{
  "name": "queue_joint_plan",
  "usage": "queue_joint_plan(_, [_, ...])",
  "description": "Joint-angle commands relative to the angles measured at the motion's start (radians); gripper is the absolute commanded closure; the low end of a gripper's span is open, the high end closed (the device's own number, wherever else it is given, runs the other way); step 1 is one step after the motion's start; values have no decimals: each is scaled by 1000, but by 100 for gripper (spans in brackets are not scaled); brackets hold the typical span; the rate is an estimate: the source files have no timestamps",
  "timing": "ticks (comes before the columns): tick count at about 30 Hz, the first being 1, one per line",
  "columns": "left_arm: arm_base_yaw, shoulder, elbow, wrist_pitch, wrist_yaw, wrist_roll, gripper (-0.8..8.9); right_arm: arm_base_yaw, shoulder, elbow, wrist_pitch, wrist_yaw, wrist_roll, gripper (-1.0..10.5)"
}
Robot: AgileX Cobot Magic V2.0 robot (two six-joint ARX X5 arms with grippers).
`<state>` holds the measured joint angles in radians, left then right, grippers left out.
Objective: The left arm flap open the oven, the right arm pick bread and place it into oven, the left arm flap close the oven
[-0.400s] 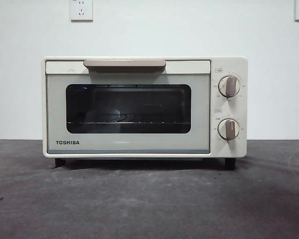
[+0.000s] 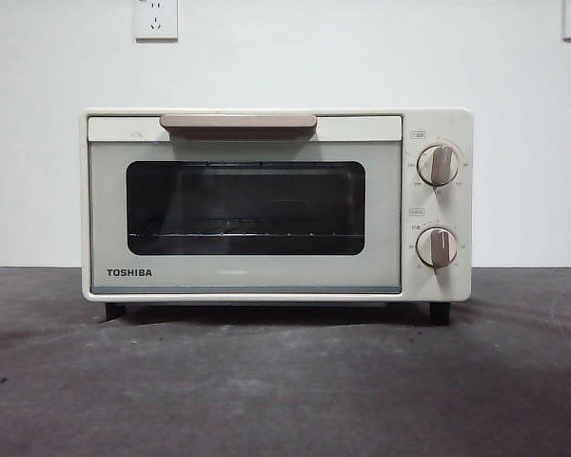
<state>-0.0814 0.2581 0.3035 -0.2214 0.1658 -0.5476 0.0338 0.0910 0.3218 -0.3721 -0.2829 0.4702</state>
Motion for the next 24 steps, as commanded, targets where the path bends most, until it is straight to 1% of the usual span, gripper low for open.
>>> queue_joint_plan(1, [-23,90,124,-53,33,24,798,3,51,90,-24,-40,-3,937])
queue_joint_plan(4, [-64,194,252,-124,69,94,798,3,127,188,-71,-79,-32,937])
queue_joint_plan(9, [-132,345,433,-212,144,183,798,3,250,337,-150,-132,-126,936])
queue_joint_plan(10, [-141,368,459,-227,161,196,798,3,272,359,-161,-152,-146,936])
queue_joint_plan(12, [-163,413,513,-254,207,226,798,3,326,407,-186,-223,-193,936])
queue_joint_plan(16, [-194,486,587,-312,315,294,798,9,412,476,-264,-320,-286,936])
queue_joint_plan(19, [-212,530,621,-365,406,368,798,29,455,510,-312,-358,-354,936])
queue_joint_plan(22, [-233,546,628,-388,468,432,798,55,468,514,-322,-398,-381,936])
queue_joint_plan(24, [-250,546,628,-394,472,459,798,71,472,514,-346,-401,-405,936])
